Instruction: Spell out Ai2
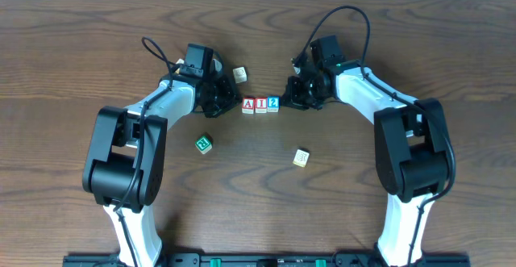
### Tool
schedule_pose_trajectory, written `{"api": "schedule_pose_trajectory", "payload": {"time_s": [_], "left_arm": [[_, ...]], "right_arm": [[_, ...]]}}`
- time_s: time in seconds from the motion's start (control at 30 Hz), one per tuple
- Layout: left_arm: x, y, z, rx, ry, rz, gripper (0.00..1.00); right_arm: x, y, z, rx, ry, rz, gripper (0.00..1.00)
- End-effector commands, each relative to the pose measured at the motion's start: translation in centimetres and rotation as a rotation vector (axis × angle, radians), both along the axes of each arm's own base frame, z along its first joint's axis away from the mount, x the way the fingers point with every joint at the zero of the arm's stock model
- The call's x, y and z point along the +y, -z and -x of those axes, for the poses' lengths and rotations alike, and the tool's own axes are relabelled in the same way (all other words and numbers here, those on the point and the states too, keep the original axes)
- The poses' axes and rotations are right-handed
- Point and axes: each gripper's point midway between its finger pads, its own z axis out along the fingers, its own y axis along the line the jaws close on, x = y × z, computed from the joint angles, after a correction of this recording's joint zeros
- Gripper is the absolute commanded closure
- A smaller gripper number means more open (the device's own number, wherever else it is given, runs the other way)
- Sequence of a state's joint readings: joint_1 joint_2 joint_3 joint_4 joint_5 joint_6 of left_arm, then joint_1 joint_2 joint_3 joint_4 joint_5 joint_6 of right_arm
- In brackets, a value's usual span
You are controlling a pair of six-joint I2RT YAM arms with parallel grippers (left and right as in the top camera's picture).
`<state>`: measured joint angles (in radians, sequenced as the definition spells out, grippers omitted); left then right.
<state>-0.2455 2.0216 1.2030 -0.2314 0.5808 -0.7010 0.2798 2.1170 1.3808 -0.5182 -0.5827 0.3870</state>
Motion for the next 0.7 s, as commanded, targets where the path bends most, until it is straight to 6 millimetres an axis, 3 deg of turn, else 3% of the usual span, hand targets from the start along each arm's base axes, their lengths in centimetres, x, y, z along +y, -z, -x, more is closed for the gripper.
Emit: {"api": "schedule_pose_trajectory", "payload": {"time_s": [0.0, 0.67], "left_arm": [[-0.45, 0.03, 0.18, 0.008, 0.009, 0.014, 0.94], [-0.21, 0.32, 0.65, 0.039, -0.002, 0.003, 0.94]], "right_arm": [[0.88, 0.2, 0.6, 0.023, -0.012, -0.02, 0.99], [0.81, 0.29, 0.83, 0.037, -0.009, -0.017, 0.99]]}}
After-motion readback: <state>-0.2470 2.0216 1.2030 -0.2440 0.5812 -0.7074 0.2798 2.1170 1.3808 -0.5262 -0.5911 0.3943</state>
